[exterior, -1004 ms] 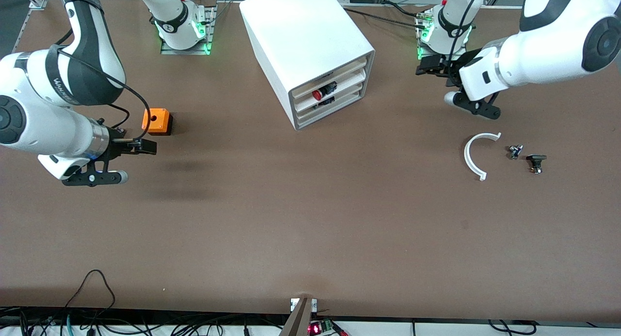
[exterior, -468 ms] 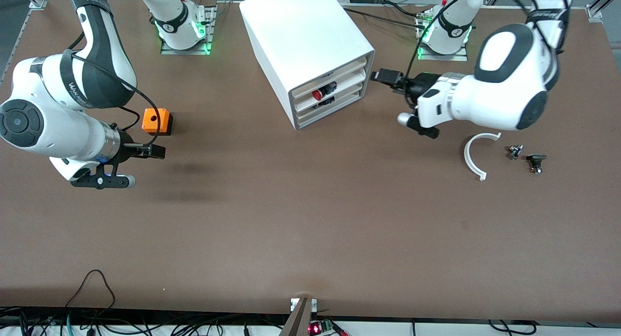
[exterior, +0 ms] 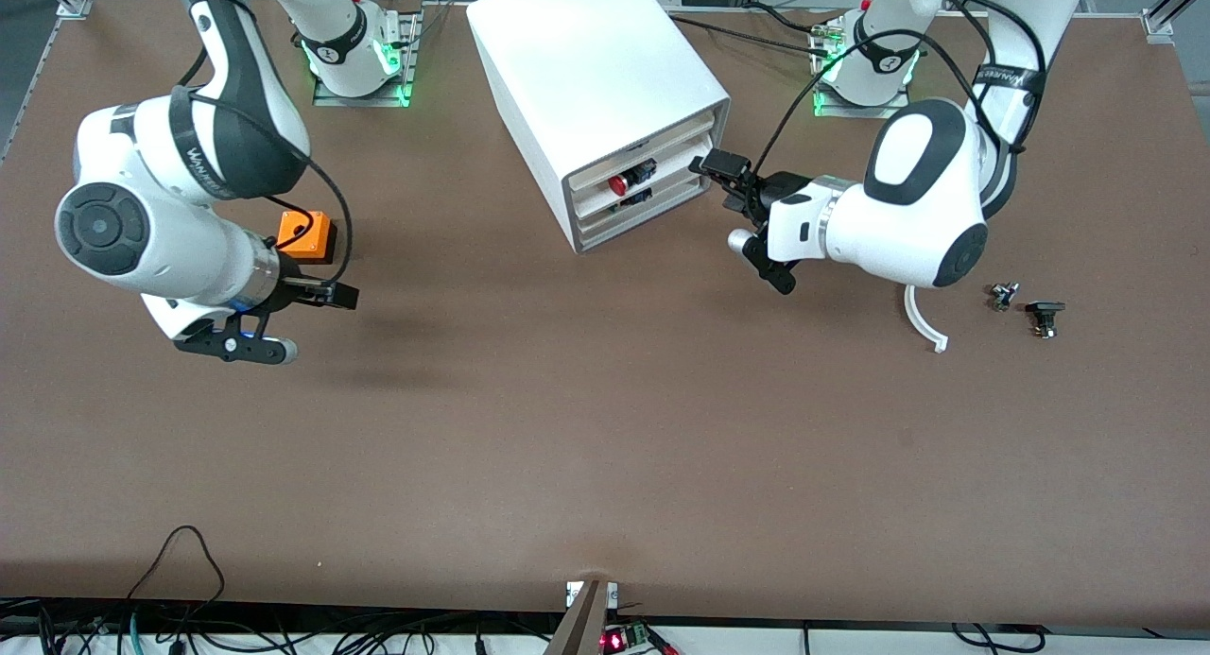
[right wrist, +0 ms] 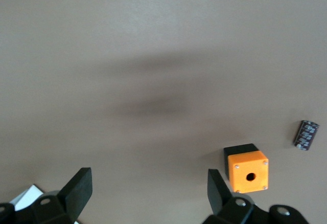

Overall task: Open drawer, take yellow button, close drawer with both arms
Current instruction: 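Grasp the lower drawer's handle with the left gripper, then pull the drawer open with the left gripper while the right gripper approaches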

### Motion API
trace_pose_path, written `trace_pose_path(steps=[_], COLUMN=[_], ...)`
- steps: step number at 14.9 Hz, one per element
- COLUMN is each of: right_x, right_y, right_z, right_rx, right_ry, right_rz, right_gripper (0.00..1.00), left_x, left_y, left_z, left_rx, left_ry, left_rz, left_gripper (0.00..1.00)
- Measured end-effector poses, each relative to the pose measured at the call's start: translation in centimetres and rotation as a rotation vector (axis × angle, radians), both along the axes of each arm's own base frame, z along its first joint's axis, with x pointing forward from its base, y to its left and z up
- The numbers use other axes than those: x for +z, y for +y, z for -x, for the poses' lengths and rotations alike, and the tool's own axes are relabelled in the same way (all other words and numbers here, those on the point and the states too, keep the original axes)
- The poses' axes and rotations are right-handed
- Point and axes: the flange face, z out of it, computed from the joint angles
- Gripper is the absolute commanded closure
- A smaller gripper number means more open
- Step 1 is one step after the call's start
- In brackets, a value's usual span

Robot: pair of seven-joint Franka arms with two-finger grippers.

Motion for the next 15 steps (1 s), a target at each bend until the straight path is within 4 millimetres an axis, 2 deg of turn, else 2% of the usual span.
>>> trace_pose_path(steps=[4, 9, 13, 15], right_x=[1.1, 1.5, 2.3, 2.6], right_y=[3.0, 5.0, 7.1, 8.9], right_z=[0.4, 0.9, 1.2, 1.3], right_rx=[-0.052, -0.142, -0.244, -0.298], right_ry=[-0.027, -0.039, -0.061, -0.072], right_rz=[0.008, 0.023, 0.03, 0.029], right_gripper=[0.0, 0.0, 0.0, 0.0], left_x=[-4.9, -9.2, -10.3, -10.4], left_y=[0.1, 0.5, 0.2, -0.3], left_z=[1.7, 5.0, 7.8, 9.1], left_rx=[0.02, 0.021, -0.005, -0.025], left_ry=[-0.027, -0.024, 0.002, 0.0], left_rz=[0.159, 0.269, 0.27, 0.269], left_gripper=[0.07, 0.13, 0.23, 0.23])
